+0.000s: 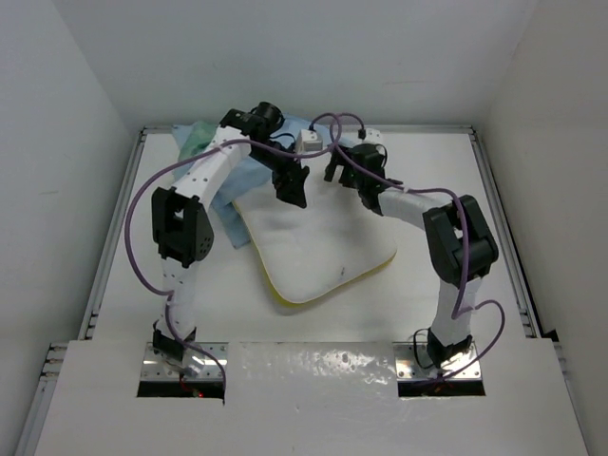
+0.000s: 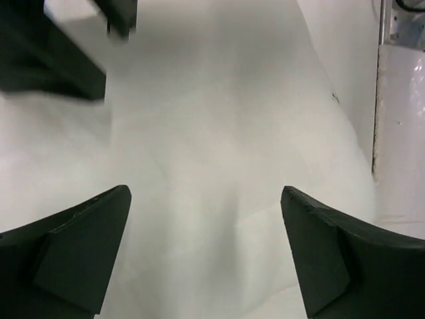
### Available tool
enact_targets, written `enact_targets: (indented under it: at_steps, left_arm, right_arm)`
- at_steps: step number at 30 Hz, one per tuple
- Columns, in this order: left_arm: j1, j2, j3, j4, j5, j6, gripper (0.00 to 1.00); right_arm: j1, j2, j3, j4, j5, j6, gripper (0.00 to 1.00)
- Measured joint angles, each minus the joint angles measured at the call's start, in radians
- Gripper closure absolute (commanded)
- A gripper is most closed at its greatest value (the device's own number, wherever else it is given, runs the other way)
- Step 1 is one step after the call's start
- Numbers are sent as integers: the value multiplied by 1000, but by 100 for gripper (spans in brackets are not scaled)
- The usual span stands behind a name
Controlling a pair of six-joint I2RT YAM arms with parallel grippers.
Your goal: Put the pillow into the pillowcase
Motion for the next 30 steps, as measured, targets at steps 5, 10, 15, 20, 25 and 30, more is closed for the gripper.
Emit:
enact_targets:
  at_steps: [5, 10, 15, 20, 25, 30]
  left_arm:
    - [113, -70, -84, 124, -77, -152, 17]
    - [327, -266, -335, 269, -262, -319, 81]
    - [370, -358, -624, 364, -296, -466, 38]
    - [427, -375, -991, 517, -307, -725, 24]
    - [448, -372, -1045, 700, -387, -938, 23]
    - [439, -356, -1063, 838, -415, -1049, 23]
  right_arm:
    - [-40, -60, 24, -120, -95, -193, 31]
    - [-39, -86, 86, -293, -212, -300, 54]
    - [11, -108, 119, -418, -221, -409, 16]
    - [261, -150, 118, -427, -159, -546, 9]
    - [438, -139, 122, -404, -160, -559, 3]
    - [459, -66, 133, -377, -101, -533, 1]
